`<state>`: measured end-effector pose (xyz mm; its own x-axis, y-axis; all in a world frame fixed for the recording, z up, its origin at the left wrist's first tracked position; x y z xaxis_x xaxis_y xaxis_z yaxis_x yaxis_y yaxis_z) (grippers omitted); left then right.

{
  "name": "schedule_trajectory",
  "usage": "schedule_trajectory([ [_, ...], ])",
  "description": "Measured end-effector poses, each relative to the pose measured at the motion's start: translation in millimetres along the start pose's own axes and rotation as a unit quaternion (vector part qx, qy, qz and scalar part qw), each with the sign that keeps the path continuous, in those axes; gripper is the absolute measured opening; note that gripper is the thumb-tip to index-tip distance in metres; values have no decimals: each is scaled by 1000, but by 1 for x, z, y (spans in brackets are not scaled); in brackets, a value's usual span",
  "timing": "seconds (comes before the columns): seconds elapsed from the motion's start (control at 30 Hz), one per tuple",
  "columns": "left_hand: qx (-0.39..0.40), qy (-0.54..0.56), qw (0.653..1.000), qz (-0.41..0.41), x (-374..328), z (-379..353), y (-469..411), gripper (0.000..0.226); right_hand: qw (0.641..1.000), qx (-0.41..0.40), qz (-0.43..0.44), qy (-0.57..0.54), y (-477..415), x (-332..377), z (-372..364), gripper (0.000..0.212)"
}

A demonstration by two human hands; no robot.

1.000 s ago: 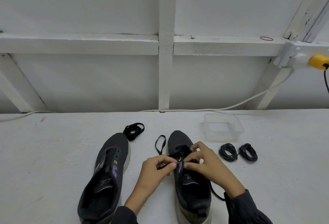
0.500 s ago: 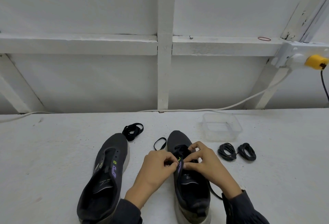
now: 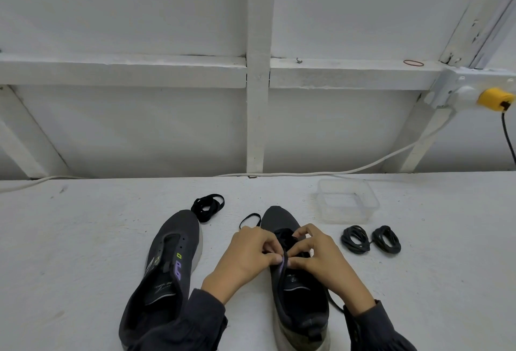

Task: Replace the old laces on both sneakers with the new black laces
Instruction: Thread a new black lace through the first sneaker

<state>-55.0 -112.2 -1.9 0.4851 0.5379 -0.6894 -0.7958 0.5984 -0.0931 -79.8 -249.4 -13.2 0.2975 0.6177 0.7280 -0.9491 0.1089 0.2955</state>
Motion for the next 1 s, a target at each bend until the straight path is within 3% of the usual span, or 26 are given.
schedule_trajectory([
  [0.17,-21,80,997,-7,5,-3,4,10,1000,-3,6,19,0,2,-2,27],
  [0.3,-27,50,998,-39,-3,-7,6,31,1000,-3,5,27,2,6,-2,17],
  [0.37,-21,36,999,-35,-3,-9,6,32,1000,-1,7,14,3,6,1,22],
  [0.5,-29,2,999,-27,-1,-7,9,24,997,-35,4,-74,2,5,26,18],
  [0.6,-37,-18,999,-23,-2,-8,9,17,995,-60,13,-81,0,11,39,20],
  [0.8,-72,-20,997,-1,-6,-9,8,11,997,-5,50,-52,3,21,35,13],
  [0.9,-105,38,994,13,-1,-11,12,12,999,11,32,13,7,17,38,12],
  [1.0,-130,76,988,18,2,-12,15,12,983,43,44,174,14,17,20,23],
])
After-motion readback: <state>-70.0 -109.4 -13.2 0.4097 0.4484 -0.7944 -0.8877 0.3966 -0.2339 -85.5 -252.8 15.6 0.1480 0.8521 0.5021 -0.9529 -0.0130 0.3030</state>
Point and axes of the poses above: each hand's wrist, its own y-axis away from the middle knuckle, its own z-axis out of the back of the hand, x = y × z, the point moved 8 cm from there along -y, towards the middle knuckle, and after that the axes turned 14 degrees about -z, right-handed, at the moved point
